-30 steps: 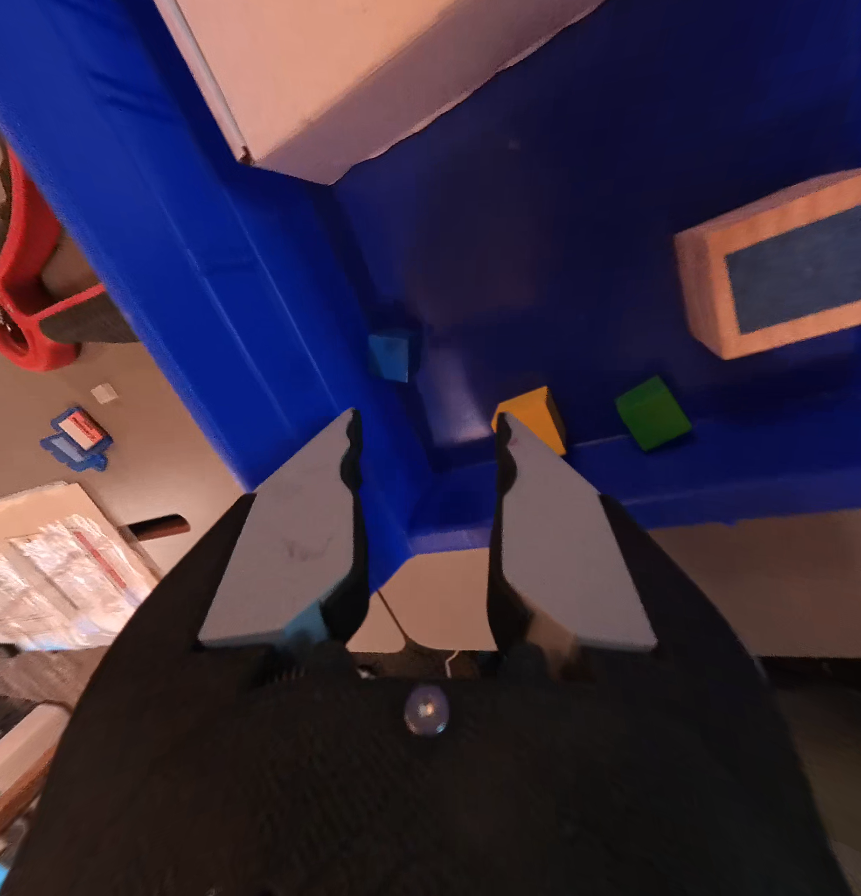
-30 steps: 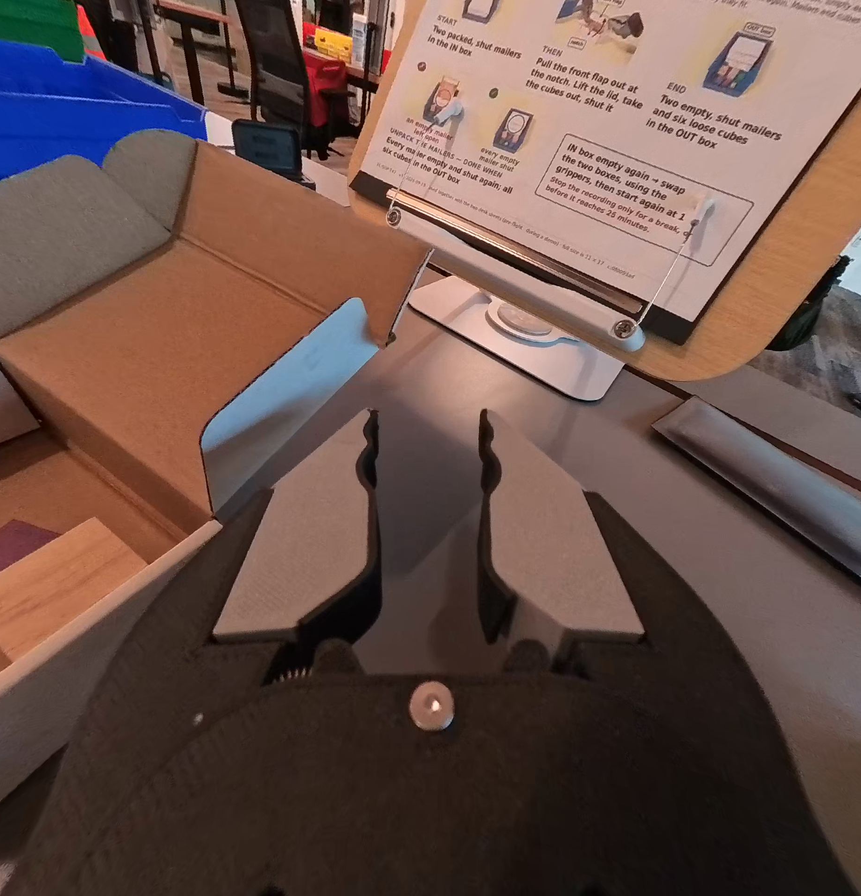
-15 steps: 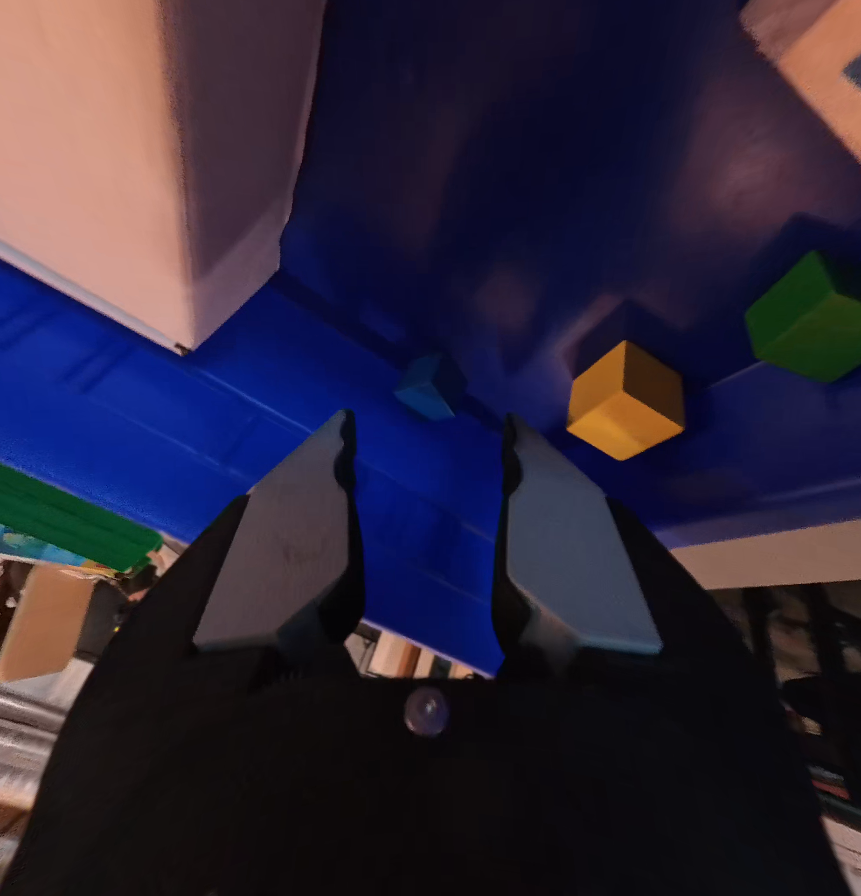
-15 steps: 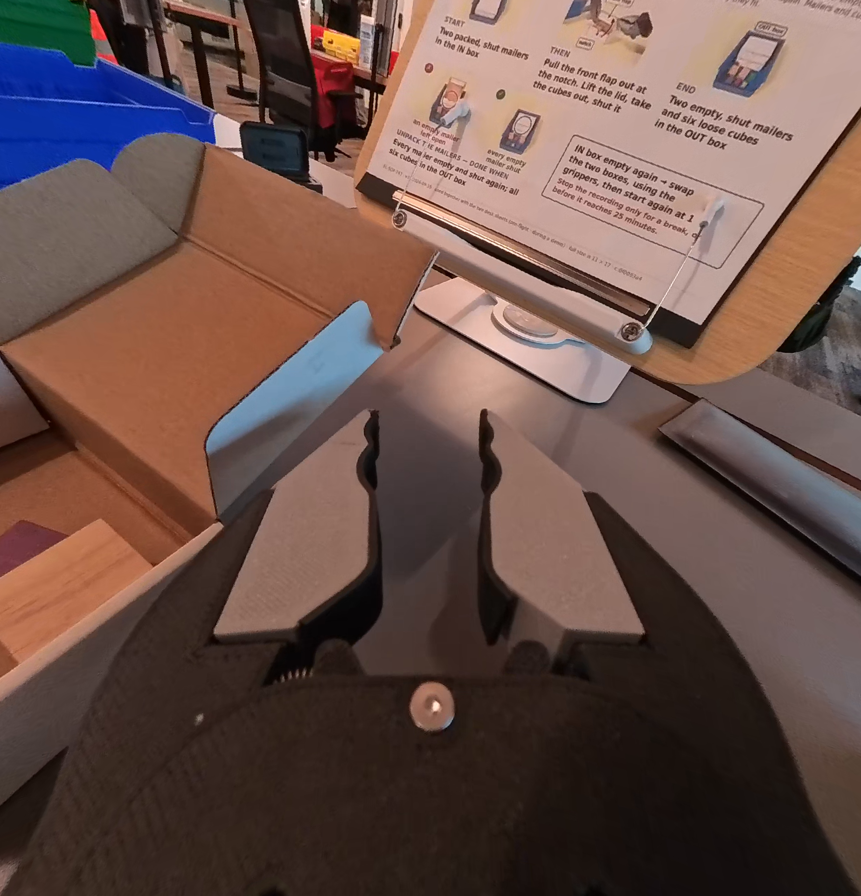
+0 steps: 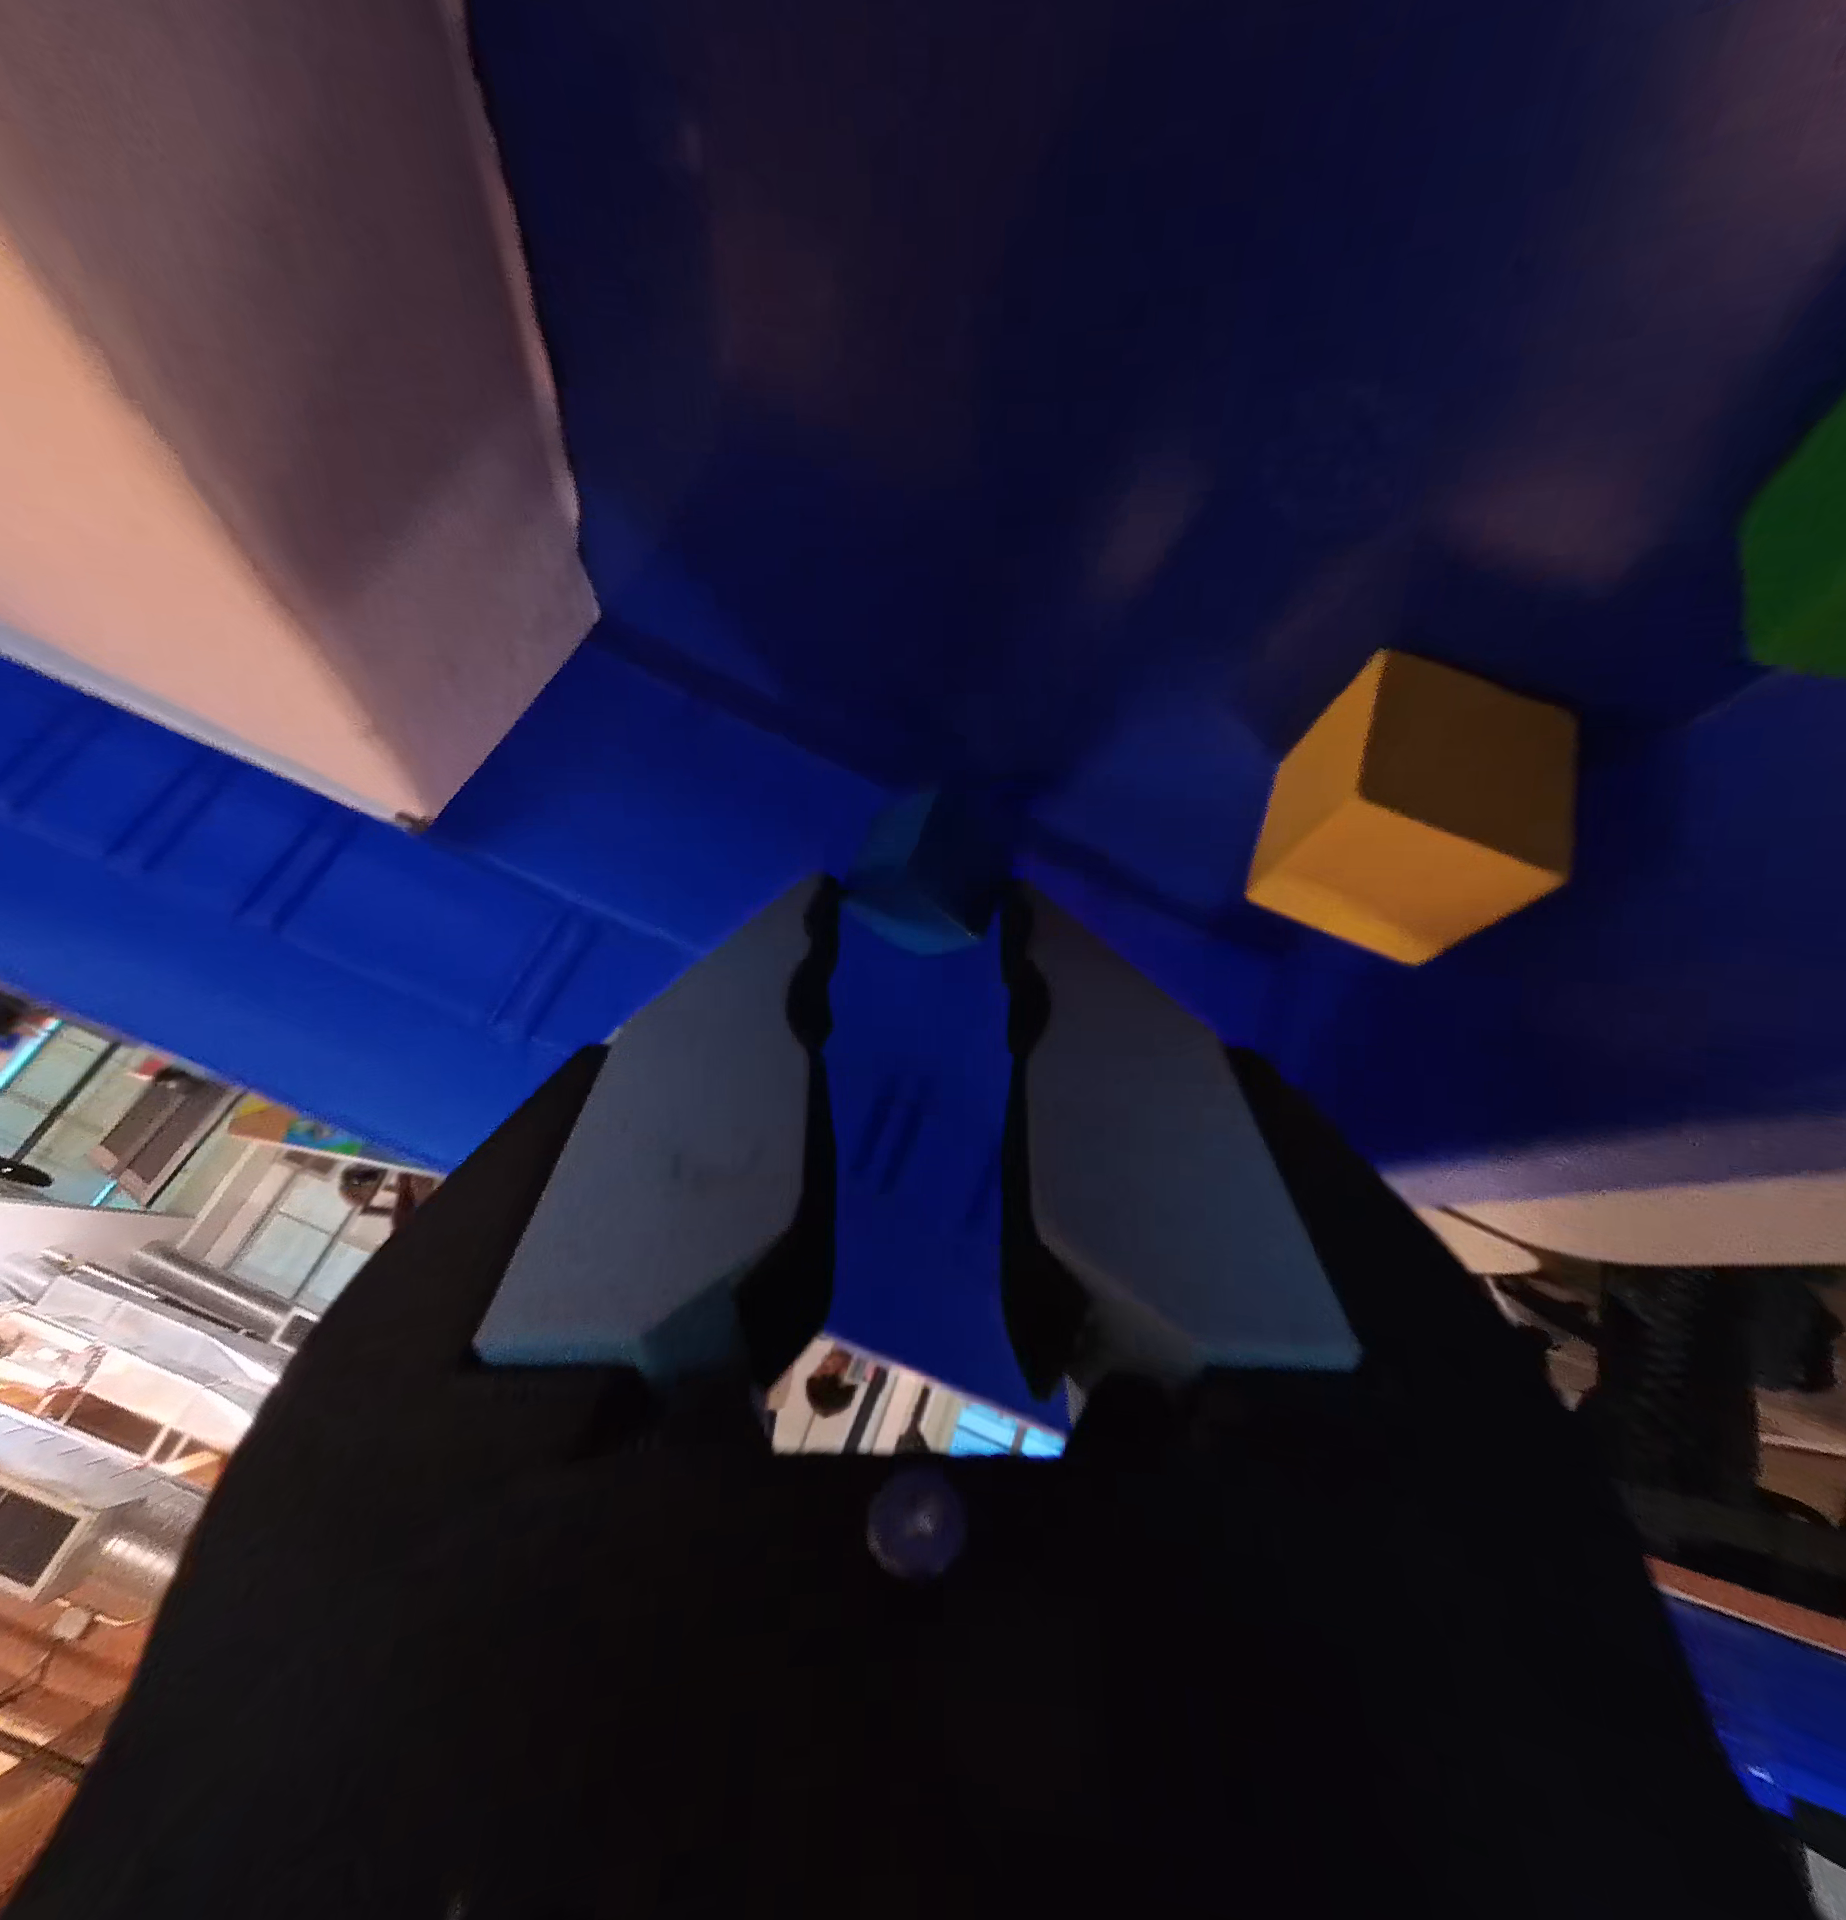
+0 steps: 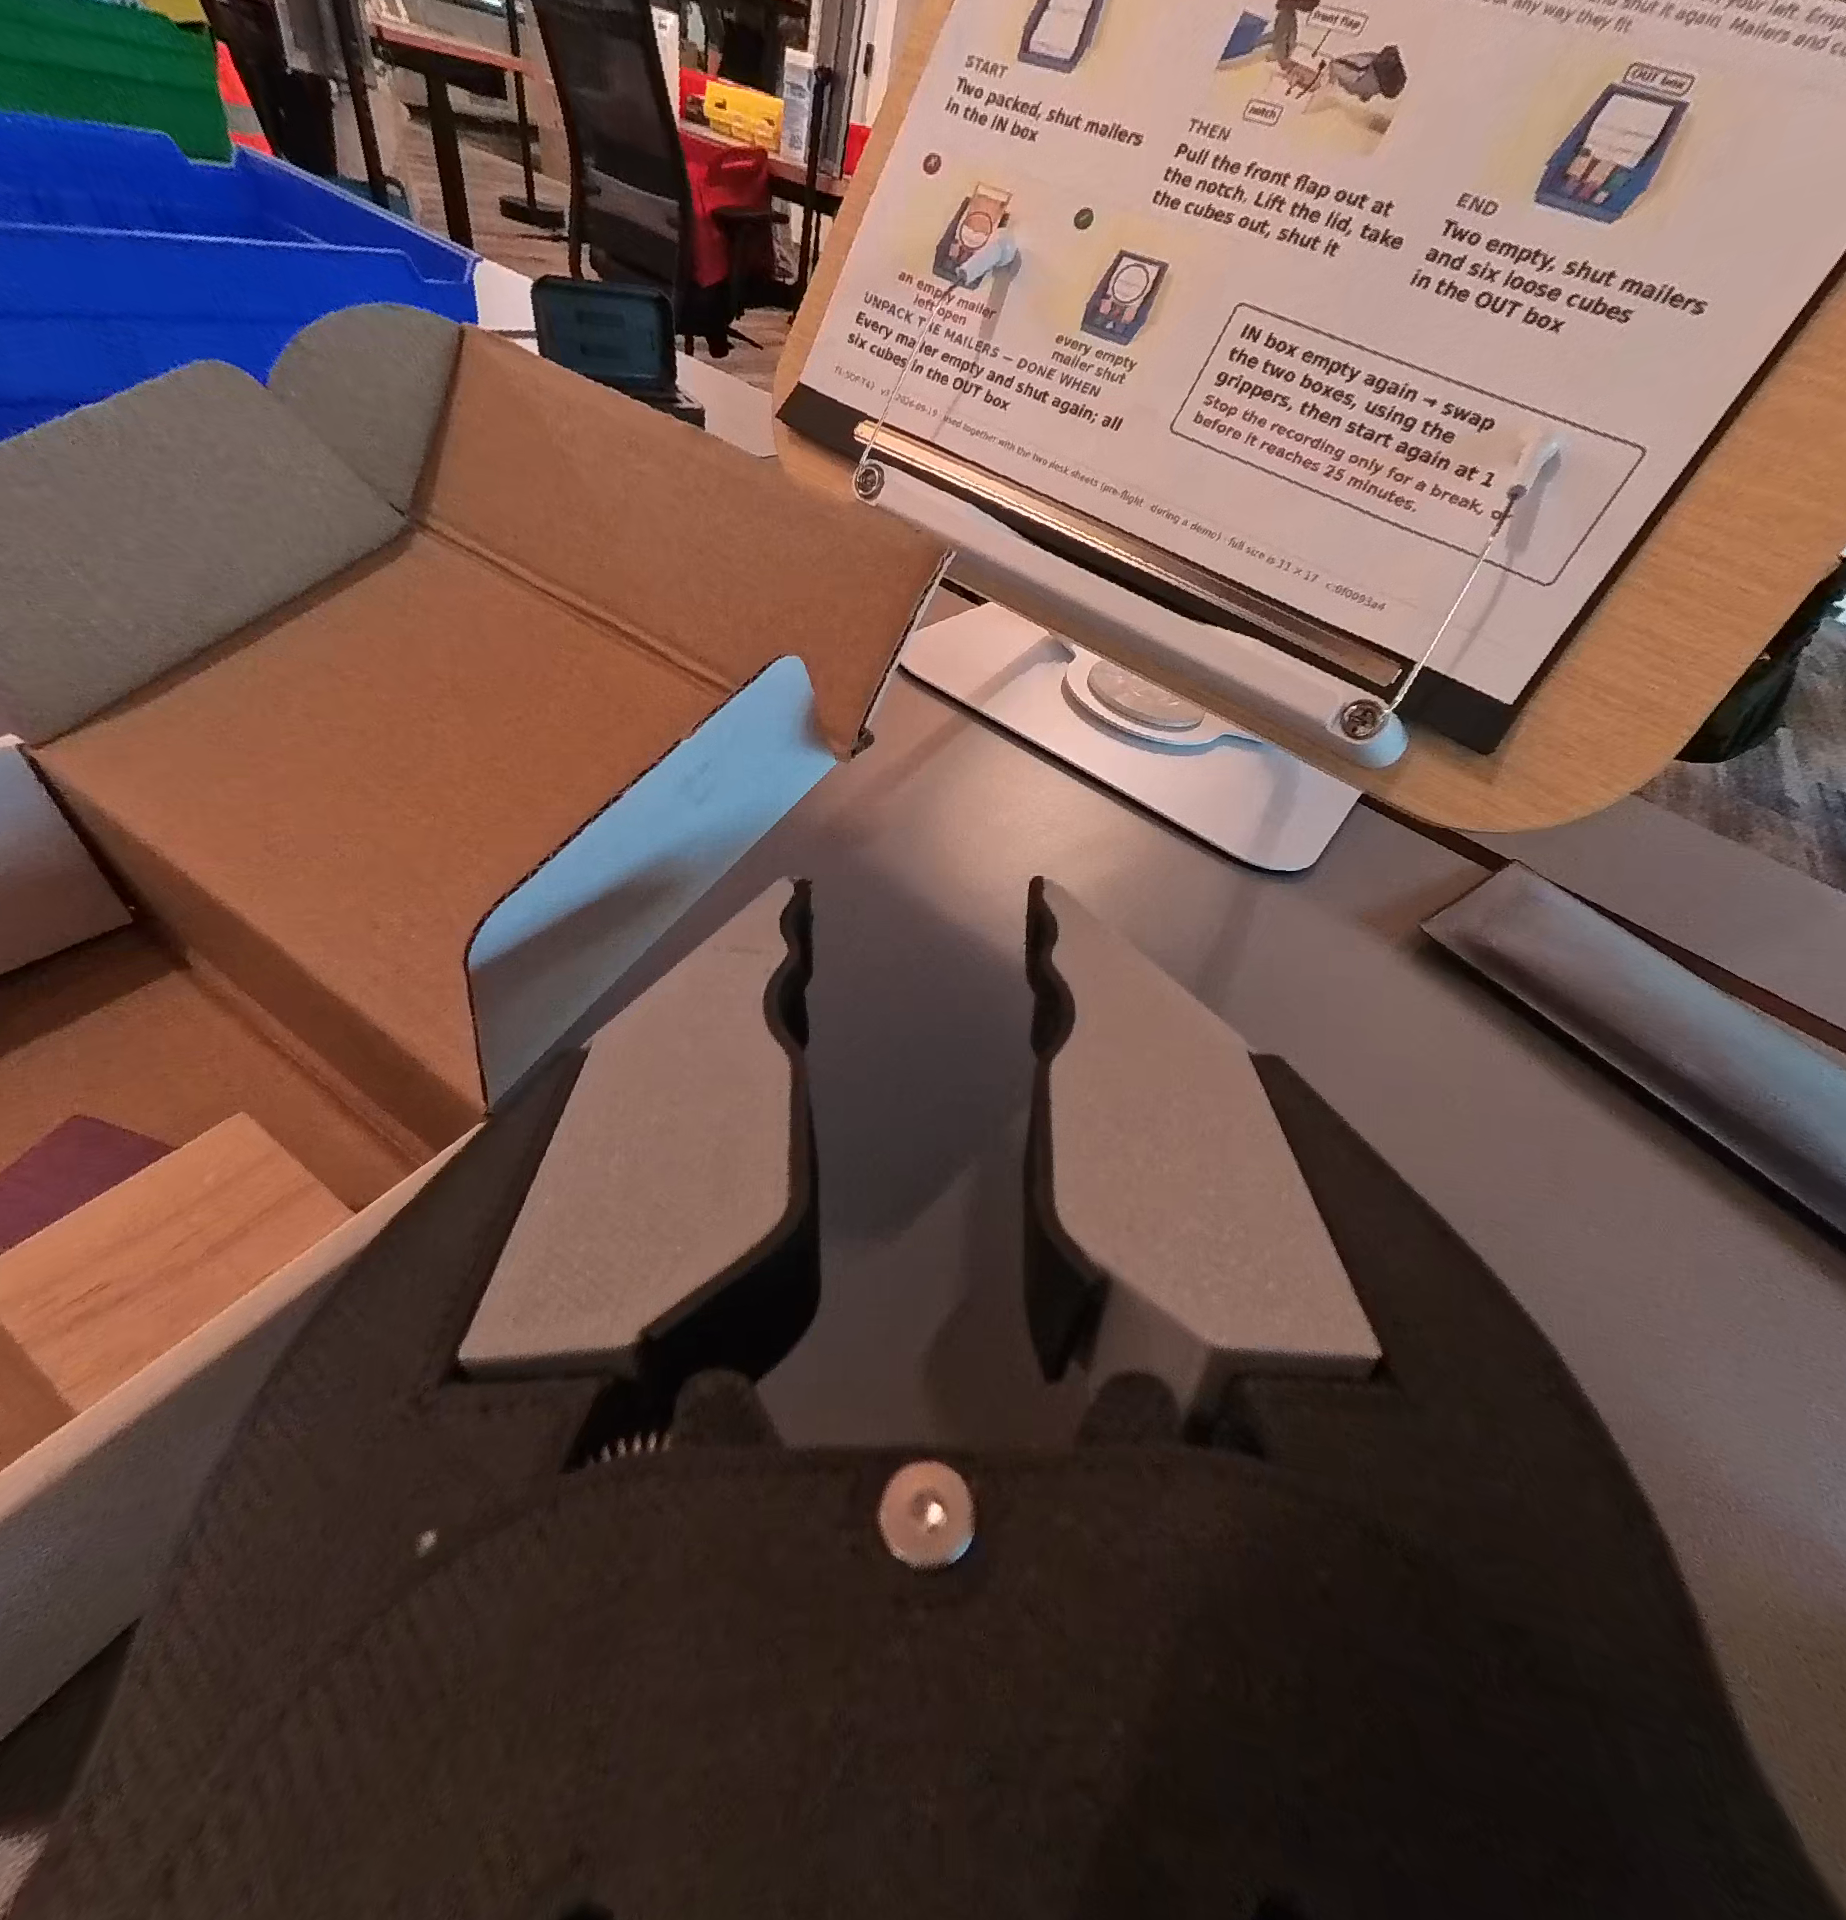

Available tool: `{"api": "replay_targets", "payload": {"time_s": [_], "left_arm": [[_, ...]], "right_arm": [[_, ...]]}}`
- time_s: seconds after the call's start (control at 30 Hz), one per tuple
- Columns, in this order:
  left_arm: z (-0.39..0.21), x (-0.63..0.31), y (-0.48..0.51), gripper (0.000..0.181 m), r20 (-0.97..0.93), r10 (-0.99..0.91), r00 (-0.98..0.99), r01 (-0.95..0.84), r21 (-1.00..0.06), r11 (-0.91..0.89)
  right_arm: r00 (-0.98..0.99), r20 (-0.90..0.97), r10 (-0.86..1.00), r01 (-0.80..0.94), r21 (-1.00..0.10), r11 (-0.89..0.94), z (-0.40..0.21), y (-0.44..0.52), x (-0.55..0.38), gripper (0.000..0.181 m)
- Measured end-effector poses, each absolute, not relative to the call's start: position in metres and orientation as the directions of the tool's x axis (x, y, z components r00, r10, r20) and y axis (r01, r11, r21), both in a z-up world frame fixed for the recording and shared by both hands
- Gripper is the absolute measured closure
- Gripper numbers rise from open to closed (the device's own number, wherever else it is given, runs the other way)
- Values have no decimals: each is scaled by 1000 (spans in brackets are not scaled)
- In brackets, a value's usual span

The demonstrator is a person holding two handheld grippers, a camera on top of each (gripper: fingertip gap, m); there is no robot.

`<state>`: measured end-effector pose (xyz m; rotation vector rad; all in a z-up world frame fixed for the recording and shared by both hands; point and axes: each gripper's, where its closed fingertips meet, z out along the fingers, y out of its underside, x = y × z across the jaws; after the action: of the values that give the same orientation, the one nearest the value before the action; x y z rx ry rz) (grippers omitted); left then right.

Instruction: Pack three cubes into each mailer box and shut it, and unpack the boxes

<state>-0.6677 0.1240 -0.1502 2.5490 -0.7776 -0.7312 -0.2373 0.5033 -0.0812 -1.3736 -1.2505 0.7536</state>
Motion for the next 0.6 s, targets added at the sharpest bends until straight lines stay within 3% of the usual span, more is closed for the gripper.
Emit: {"api": "replay_targets", "payload": {"time_s": [0.13, 0.27, 0.43, 0.6], "left_arm": [[-123, -654, 141, 151, -441, -591, 675, -441, 402, -803], [-94, -604, 176, 152, -483, -566, 668, -543, 204, -815], [-61, -484, 226, 153, -474, -646, 598, -740, -16, -673], [-58, -362, 272, 152, -538, -766, 351, -916, -27, -400]], "right_arm": [[251, 198, 947, 257, -957, 132, -79, 504, -236, 143], [259, 190, 947, 251, -960, 124, -78, 506, -235, 143], [264, 187, 946, 256, -959, 119, -79, 508, -234, 143], [272, 191, 943, 266, -957, 117, -82, 511, -234, 143]]}}
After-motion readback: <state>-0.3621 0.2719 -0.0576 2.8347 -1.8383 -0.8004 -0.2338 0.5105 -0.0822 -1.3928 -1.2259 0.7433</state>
